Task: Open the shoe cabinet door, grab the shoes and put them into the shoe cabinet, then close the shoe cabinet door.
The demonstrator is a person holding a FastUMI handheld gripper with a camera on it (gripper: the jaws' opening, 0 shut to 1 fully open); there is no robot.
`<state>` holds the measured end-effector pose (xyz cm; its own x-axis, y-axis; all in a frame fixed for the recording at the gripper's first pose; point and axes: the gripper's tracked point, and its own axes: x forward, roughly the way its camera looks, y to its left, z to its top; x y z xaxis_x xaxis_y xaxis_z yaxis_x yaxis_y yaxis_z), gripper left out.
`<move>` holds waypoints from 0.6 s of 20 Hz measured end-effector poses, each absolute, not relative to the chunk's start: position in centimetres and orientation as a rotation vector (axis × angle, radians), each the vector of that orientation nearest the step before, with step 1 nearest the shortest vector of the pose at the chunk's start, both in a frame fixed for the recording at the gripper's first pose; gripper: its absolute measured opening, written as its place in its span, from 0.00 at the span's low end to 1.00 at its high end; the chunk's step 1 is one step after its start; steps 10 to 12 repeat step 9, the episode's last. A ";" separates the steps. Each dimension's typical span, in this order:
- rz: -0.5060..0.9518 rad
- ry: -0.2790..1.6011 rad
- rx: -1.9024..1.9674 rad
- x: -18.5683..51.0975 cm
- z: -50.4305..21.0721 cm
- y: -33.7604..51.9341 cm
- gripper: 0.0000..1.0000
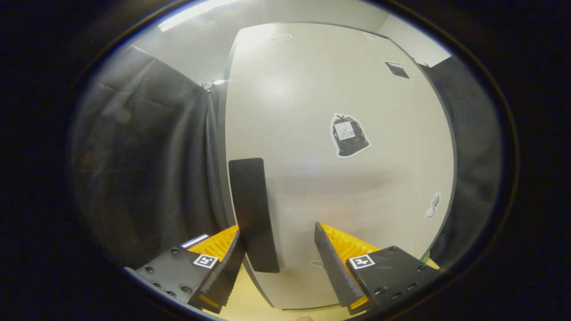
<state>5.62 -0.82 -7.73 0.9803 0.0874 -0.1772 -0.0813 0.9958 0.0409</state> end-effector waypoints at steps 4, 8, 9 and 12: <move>0.080 0.179 0.031 5.9 -7.9 -0.8 0.91; 0.083 0.168 0.023 5.8 -7.8 -0.8 0.91; 0.083 0.166 0.023 5.8 -7.8 -0.7 0.91; 0.083 0.166 0.023 5.8 -7.8 -0.7 0.91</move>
